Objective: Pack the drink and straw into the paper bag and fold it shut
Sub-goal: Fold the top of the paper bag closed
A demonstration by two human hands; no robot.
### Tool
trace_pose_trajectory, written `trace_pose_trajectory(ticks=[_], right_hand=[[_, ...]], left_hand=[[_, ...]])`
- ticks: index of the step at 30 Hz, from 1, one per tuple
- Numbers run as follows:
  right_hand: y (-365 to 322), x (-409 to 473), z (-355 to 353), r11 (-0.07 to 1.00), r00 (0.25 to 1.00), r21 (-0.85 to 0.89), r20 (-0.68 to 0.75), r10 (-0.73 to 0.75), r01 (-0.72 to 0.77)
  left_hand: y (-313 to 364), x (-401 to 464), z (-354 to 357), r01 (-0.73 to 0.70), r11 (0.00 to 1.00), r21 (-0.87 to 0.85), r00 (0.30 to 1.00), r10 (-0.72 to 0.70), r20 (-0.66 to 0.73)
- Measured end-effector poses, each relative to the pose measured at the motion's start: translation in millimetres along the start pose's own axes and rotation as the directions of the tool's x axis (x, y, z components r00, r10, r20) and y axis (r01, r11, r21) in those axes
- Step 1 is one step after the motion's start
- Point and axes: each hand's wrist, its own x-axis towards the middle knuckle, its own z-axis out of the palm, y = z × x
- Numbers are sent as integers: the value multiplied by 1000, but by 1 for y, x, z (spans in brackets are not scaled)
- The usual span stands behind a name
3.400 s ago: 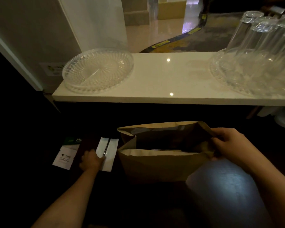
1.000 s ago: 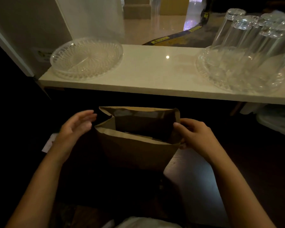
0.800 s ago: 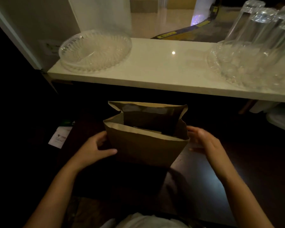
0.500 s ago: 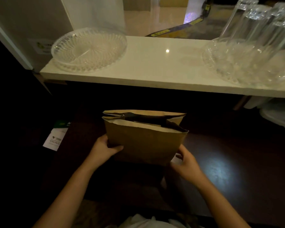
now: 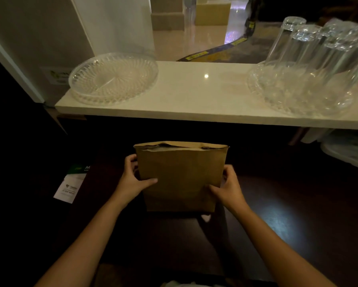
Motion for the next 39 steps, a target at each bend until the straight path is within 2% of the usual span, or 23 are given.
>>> trace_pose_trajectory(ticks=[3, 6, 8, 10, 13, 18, 24, 28, 30, 33, 39], right_hand=[[-6, 6, -2, 989, 999, 145, 23, 31, -33], [-14, 15, 0, 989, 1000, 150, -21, -14, 17], [-15, 18, 2, 983, 998, 177, -48, -34, 42], [-15, 18, -2, 975, 997, 208, -45, -69, 77], [-17, 21, -16, 954, 990, 267, -1, -140, 135], [-37, 32, -39, 918, 967, 329, 44, -249, 222], [-60, 36, -59, 911, 923, 242, 110, -368, 334], [-60, 37, -61, 916, 902, 150, 175, -395, 372], [-61, 37, -63, 911, 892, 182, 206, -403, 370], [-61, 35, -64, 905, 888, 220, 212, -408, 364], [-62, 36, -61, 905, 891, 191, 188, -414, 380]], left_hand=[[3, 3, 4, -18, 998, 54, 999, 15, 52], [10, 3, 12, -42, 994, 105, 999, 41, 11], [13, 4, 15, -27, 998, 63, 999, 29, -28], [15, 4, 12, -39, 998, -52, 999, 38, -29], [25, 3, -1, -113, 991, -74, 993, 111, -28], [66, 9, -28, -364, 926, 100, 931, 359, 69], [84, 13, -40, -444, 883, 152, 891, 416, 184], [87, 13, -49, -494, 817, 298, 864, 425, 269], [86, 12, -49, -491, 838, 239, 859, 420, 294], [79, 11, -42, -495, 853, 165, 856, 445, 263], [75, 9, -39, -478, 866, 144, 874, 453, 177]])
